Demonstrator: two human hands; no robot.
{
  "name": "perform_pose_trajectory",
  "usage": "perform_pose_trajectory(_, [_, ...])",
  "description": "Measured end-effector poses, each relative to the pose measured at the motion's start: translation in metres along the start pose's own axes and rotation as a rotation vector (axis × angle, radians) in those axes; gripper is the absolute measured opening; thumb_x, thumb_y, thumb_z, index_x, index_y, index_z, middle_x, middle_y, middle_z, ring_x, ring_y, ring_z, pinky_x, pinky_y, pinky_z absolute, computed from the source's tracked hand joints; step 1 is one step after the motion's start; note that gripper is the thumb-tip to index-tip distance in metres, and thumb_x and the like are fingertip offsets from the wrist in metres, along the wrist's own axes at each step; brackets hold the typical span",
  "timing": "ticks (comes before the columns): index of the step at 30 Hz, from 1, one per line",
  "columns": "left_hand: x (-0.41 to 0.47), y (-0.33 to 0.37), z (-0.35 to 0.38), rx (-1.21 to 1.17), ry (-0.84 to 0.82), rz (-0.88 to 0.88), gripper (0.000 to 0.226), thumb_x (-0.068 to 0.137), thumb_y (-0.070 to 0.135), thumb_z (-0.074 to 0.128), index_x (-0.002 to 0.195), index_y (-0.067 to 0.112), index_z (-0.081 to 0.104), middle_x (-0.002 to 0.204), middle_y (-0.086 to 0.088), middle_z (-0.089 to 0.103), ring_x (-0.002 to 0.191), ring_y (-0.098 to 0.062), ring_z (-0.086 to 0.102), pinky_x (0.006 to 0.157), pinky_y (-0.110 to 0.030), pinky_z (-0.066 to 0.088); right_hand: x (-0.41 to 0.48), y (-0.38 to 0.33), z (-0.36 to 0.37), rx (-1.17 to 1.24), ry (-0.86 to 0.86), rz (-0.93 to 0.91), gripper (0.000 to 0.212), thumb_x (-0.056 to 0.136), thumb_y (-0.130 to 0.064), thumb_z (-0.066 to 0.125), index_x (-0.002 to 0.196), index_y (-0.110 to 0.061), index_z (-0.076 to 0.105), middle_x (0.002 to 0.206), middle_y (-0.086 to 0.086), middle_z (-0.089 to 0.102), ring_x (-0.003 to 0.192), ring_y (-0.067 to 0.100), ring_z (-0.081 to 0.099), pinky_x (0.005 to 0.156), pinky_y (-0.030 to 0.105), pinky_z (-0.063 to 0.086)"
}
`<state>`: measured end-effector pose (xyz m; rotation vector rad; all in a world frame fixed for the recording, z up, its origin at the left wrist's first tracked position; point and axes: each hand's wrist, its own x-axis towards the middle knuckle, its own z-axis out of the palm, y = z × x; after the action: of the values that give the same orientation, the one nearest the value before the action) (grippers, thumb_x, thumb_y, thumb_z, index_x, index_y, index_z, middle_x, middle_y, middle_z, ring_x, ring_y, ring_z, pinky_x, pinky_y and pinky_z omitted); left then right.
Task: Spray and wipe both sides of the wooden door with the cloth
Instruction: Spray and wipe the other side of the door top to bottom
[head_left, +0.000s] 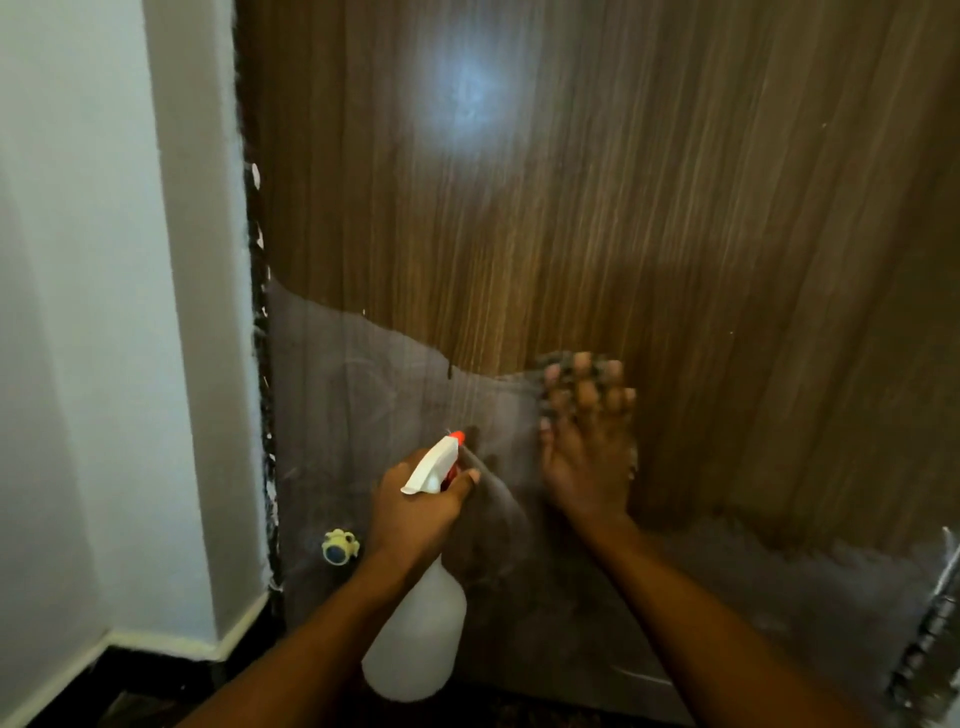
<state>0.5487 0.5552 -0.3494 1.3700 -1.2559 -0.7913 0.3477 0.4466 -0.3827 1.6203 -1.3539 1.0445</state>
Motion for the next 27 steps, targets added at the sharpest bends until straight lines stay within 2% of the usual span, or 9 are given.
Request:
perform_pose_trajectory(2, [0.007, -0.004, -0.006, 0.049, 0.050, -0.005, 0.052, 0.081, 0.030, 0.071, 0.125, 0.008, 0.054, 0.122, -0.012, 0.060, 0.112, -0.027, 0.056, 0.101, -0.039, 0.043, -0.003, -0.028, 0.008, -0.020, -0.078, -0.277, 0.063, 0.098, -0.034, 0.045, 0.157, -0.020, 0.026, 0.166, 0.011, 0.013, 0.153, 0.038, 0.007, 0.124, 0.051, 0.001])
perform_pose_trajectory(6, [0.013, -0.011, -0.017, 0.085, 0.052, 0.009, 0.057, 0.079, 0.035, 0.072, 0.126, 0.009, 0.054, 0.123, -0.014, 0.061, 0.113, -0.029, 0.057, 0.102, -0.047, 0.044, -0.053, 0.012, 0.009, -0.067, -0.177, -0.559, 0.058, 0.097, -0.035, 0.042, 0.154, -0.021, 0.037, 0.163, 0.007, 0.026, 0.152, 0.035, 0.015, 0.123, 0.049, 0.009])
perform_pose_trajectory(8, [0.015, -0.016, -0.023, 0.055, 0.047, 0.003, 0.050, 0.079, 0.034, 0.072, 0.122, 0.013, 0.057, 0.120, -0.011, 0.062, 0.112, -0.029, 0.058, 0.101, -0.047, 0.045, -0.061, 0.029, 0.000, -0.099, -0.172, -0.518, 0.058, 0.096, -0.032, 0.046, 0.153, -0.021, 0.040, 0.162, 0.008, 0.029, 0.152, 0.035, 0.017, 0.121, 0.053, 0.017])
perform_pose_trajectory(10, [0.019, -0.017, -0.028, 0.021, 0.046, 0.022, 0.044, 0.080, 0.032, 0.072, 0.117, 0.012, 0.059, 0.112, -0.010, 0.065, 0.106, -0.028, 0.061, 0.097, -0.044, 0.048, -0.051, 0.031, -0.005, -0.100, -0.117, -0.315, 0.057, 0.098, -0.032, 0.045, 0.153, -0.019, 0.037, 0.163, 0.011, 0.026, 0.153, 0.037, 0.014, 0.120, 0.058, 0.019])
perform_pose_trajectory(14, [0.029, -0.022, -0.037, 0.011, 0.073, 0.047, 0.044, 0.080, 0.027, 0.072, 0.115, 0.004, 0.059, 0.101, -0.010, 0.065, 0.086, -0.016, 0.059, 0.082, -0.029, 0.050, 0.004, -0.028, 0.000, -0.062, 0.007, 0.006, 0.060, 0.099, -0.031, 0.048, 0.156, -0.017, 0.033, 0.166, 0.013, 0.015, 0.153, 0.038, 0.006, 0.124, 0.053, 0.005])
perform_pose_trajectory(18, [0.038, -0.030, -0.046, -0.022, 0.115, 0.066, 0.043, 0.081, 0.019, 0.072, 0.119, 0.004, 0.058, 0.089, 0.000, 0.058, 0.067, 0.000, 0.050, 0.059, -0.011, 0.039, 0.018, -0.084, 0.027, -0.053, -0.032, -0.309, 0.059, 0.100, -0.033, 0.046, 0.155, -0.019, 0.035, 0.165, 0.011, 0.017, 0.152, 0.039, 0.010, 0.124, 0.053, 0.004])
perform_pose_trajectory(23, [0.044, -0.037, -0.070, -0.006, 0.189, 0.095, 0.047, 0.079, 0.023, 0.074, 0.121, 0.006, 0.059, 0.107, -0.011, 0.066, 0.086, -0.014, 0.055, 0.079, -0.029, 0.048, -0.019, -0.051, 0.035, -0.120, -0.182, -0.866, 0.065, 0.097, -0.035, 0.046, 0.158, -0.022, 0.027, 0.167, 0.006, 0.013, 0.154, 0.034, 0.010, 0.124, 0.049, 0.007])
perform_pose_trajectory(25, [0.045, -0.042, -0.080, 0.011, 0.215, 0.104, 0.048, 0.079, 0.026, 0.074, 0.120, 0.007, 0.059, 0.101, -0.004, 0.063, 0.087, -0.016, 0.057, 0.078, -0.029, 0.049, -0.023, -0.027, 0.026, -0.159, -0.154, -0.917, 0.066, 0.096, -0.038, 0.045, 0.158, -0.024, 0.027, 0.168, 0.003, 0.011, 0.154, 0.033, 0.011, 0.124, 0.048, 0.009])
perform_pose_trajectory(27, [0.045, -0.049, -0.089, 0.048, 0.246, 0.090, 0.051, 0.079, 0.032, 0.073, 0.122, 0.009, 0.058, 0.106, -0.003, 0.064, 0.093, -0.020, 0.061, 0.082, -0.032, 0.053, -0.017, -0.011, 0.013, -0.141, -0.087, -0.719, 0.065, 0.097, -0.037, 0.044, 0.158, -0.025, 0.025, 0.168, 0.003, 0.012, 0.153, 0.033, 0.013, 0.123, 0.050, 0.010])
